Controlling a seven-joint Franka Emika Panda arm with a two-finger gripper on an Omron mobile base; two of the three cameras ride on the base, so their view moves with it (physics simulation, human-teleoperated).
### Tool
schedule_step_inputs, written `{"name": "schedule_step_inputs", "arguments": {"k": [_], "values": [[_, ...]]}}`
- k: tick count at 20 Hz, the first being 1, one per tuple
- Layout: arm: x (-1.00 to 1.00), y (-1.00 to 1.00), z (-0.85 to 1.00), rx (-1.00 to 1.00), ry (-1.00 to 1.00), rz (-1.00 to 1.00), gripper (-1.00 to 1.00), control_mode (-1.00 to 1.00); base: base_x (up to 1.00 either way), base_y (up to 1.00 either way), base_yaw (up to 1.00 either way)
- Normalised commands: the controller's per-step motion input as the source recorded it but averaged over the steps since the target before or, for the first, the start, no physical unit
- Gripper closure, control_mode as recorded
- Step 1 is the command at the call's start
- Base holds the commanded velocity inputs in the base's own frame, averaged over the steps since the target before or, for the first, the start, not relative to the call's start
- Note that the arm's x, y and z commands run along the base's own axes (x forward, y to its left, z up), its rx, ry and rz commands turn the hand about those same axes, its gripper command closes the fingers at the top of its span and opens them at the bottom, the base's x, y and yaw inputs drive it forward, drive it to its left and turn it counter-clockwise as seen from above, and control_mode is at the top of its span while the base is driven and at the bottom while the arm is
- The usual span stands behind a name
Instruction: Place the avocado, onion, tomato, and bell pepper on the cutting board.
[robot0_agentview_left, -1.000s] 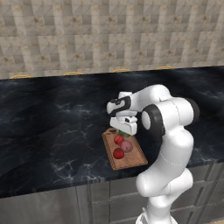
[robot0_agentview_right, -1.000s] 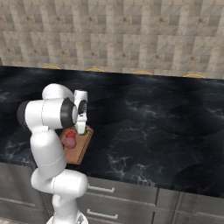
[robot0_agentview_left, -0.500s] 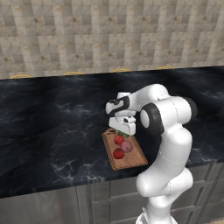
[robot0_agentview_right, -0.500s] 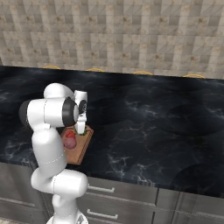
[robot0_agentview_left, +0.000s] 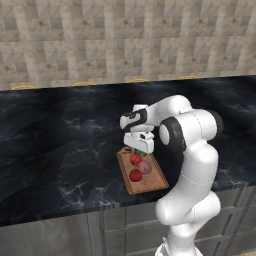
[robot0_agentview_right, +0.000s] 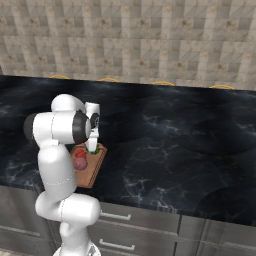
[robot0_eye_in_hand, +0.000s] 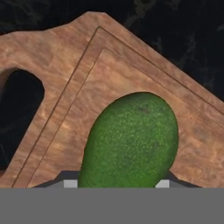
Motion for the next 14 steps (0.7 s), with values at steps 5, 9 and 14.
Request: {"name": "schedule_step_inputs", "arguments": {"k": [5,9,14], "values": [[-0.06,0.00,0.04,0.01,0.00,0.00,-1.00,-1.00,0.00,0.00,0.00],[-0.17,0.00,0.14,0.02,0.00,-0.03,-1.00,-1.00,0.00,0.00,0.00],[-0.29,0.09,0.40,0.03,0.00,-0.06,-1.00,-1.00,0.00,0.00,0.00]]}}
